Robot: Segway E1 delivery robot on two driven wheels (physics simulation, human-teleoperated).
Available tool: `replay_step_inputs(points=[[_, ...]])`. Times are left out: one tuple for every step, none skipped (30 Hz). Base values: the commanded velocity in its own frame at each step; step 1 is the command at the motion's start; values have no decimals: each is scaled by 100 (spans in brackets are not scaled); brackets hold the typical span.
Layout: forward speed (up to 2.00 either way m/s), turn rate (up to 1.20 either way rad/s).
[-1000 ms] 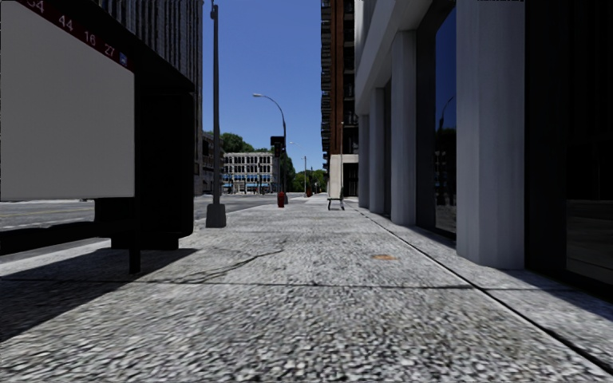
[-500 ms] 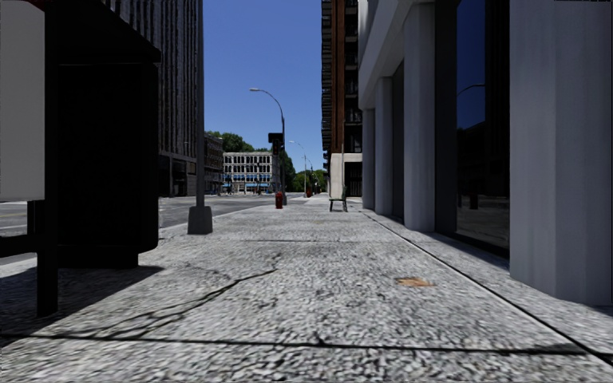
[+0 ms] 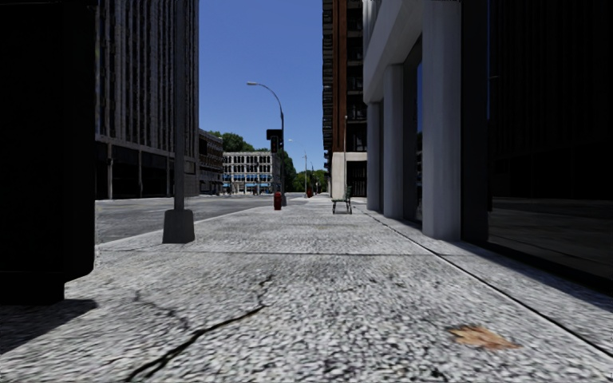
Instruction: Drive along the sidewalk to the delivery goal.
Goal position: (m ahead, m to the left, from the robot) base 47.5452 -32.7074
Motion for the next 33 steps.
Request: replay_step_inputs(points=[[200,0],[200,0],[200,0],[200,0],[200,0],[200,0],[200,0],[200,0],[200,0],[200,0],[200,0],[200,0],[200,0],[200,0],[200,0],[200,0],[200,0],[200,0],[200,0],[200,0],[200,0],[200,0],[200,0],[200,0],[200,0],[200,0],[200,0],[200,0],[200,0],[200,0],[200,0],[200,0],[200,0]])
